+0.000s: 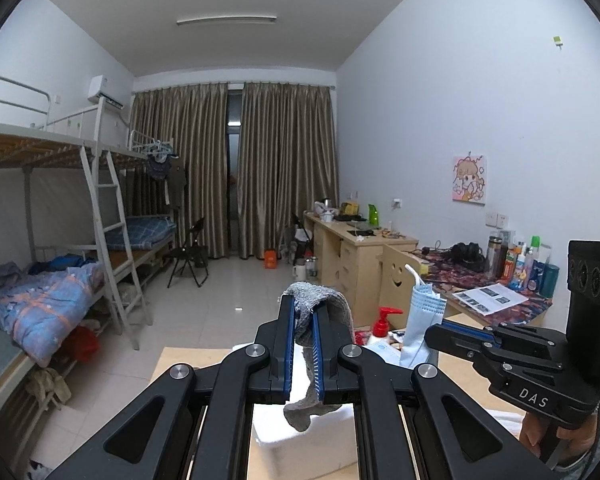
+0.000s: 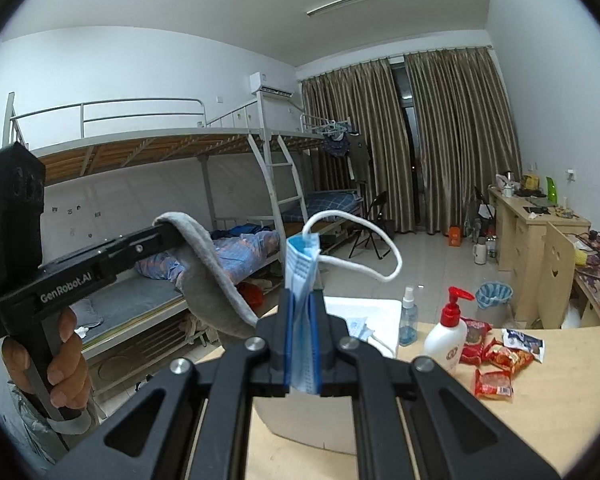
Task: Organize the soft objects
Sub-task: 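Carry the grey sock with the left gripper over the white foam box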
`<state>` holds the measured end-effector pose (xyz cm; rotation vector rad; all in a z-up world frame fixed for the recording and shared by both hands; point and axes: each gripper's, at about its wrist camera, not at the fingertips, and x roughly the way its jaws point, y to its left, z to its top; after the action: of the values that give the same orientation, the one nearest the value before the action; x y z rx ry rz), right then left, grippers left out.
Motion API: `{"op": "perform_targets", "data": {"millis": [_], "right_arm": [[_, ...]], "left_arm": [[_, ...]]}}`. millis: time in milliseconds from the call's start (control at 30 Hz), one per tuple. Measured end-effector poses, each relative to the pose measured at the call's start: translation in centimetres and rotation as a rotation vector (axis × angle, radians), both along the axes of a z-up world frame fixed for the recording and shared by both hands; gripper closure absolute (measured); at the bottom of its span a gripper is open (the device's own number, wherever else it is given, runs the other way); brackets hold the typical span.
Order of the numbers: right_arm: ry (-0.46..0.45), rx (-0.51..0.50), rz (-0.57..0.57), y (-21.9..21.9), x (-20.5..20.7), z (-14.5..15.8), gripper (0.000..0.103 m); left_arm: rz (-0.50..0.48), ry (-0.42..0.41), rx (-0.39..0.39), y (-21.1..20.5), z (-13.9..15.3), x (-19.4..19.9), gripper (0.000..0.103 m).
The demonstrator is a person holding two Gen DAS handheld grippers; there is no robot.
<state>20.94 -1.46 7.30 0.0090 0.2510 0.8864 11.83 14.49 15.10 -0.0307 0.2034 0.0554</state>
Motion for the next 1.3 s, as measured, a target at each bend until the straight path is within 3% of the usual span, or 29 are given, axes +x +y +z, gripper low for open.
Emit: {"op": "perform_targets", "data": {"millis": [433,767,1133,1300], "right_arm": [[0.022,-0.001,0.02,1.6,2.7,-0.9,0.093],[0.044,-0.014,0.031,2.7,3.9,-1.9,0.093],[0.065,-0.03,0.029,3.2,4.5,-2.4,0.093],[0.071,-0.03,0.024,3.1,4.7,-2.5,0.093]], "left_arm": [[-0.01,0.06,-0.024,2.0,-2.7,5.4,0.095],[-0.04,0.169,-0.059,2.8,-5.3,9.0,0.095],[-0.035,0.256,-0.072,2.8,-6.8,11.8,0.095],[-0.03,0.258,-0.069,3.0,-7.2,12.2,0.094]]}}
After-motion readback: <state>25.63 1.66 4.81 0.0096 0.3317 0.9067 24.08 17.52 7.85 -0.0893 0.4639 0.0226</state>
